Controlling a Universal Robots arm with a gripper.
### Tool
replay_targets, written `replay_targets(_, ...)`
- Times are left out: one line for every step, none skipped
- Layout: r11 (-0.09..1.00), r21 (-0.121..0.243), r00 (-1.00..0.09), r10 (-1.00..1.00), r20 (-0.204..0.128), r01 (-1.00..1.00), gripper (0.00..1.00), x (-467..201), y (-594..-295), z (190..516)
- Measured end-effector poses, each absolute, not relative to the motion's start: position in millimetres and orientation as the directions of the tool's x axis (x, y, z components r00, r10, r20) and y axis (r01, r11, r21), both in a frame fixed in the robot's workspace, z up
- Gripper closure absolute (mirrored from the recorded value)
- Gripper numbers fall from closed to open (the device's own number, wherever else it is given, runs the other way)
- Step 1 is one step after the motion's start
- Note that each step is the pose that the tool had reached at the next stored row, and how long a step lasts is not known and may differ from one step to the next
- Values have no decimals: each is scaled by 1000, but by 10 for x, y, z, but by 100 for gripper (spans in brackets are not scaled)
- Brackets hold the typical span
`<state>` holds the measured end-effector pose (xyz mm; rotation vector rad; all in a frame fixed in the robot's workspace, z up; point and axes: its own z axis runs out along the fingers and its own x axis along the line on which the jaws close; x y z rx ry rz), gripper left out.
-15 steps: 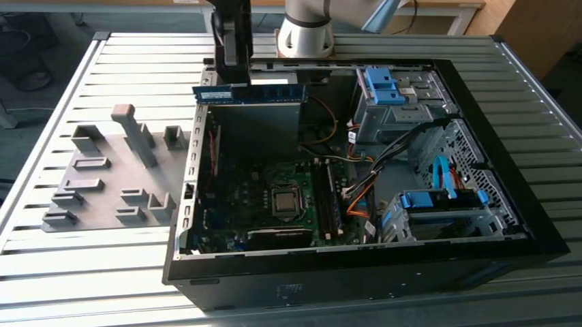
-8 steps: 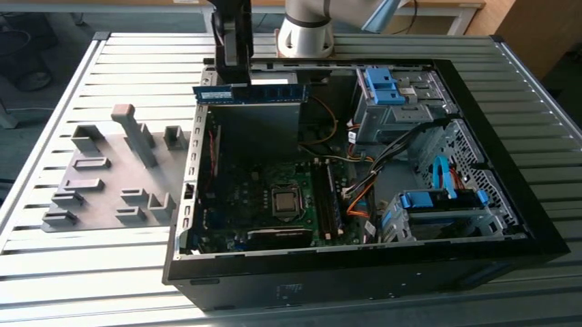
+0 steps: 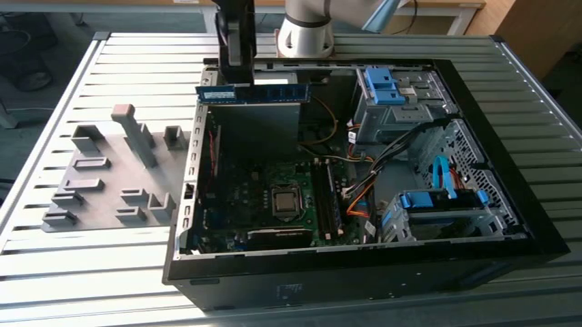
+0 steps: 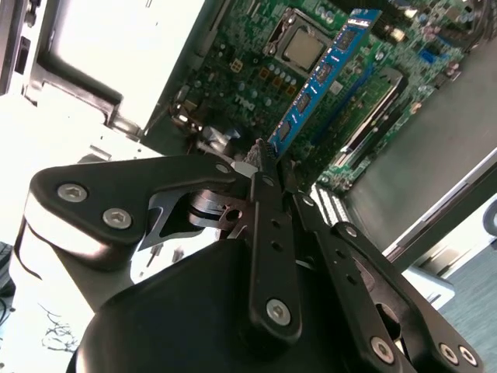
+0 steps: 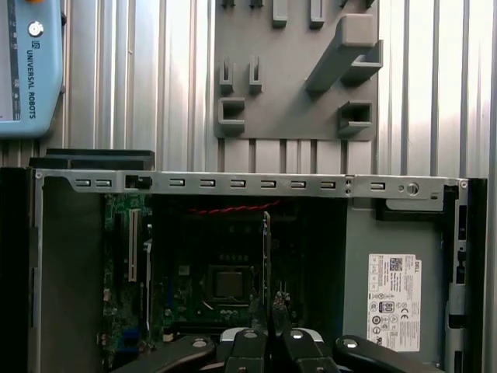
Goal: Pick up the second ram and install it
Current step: 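Pick up the second ram and move it above second insertion slot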
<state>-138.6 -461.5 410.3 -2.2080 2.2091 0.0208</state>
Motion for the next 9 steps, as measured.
replay_targets(1,-3,-1,-1000,-22,-1000,86,-1359,-4614,4102)
replay_targets(1,-4,-1,-1000,-22,-1000,86,-1327,-4615,4101)
replay_targets(1,-3,0,-1000,-22,-1000,86,-1293,-4615,4100)
replay_targets(1,-3,0,-1000,-22,-1000,86,-1257,-4615,4098)
replay_targets(1,-4,-1,-1000,-22,-1000,86,-1215,-4615,4096)
replay_targets(1,-3,-1,-1000,-22,-1000,86,-1173,-4615,4095)
replay_targets(1,-4,0,-1000,-22,-1000,86,-1132,-4615,4093)
replay_targets(0,-3,0,-1000,-22,-1000,86,-1090,-4615,4092)
replay_targets(1,-3,0,-1000,-22,-1000,86,-1046,-4615,4090)
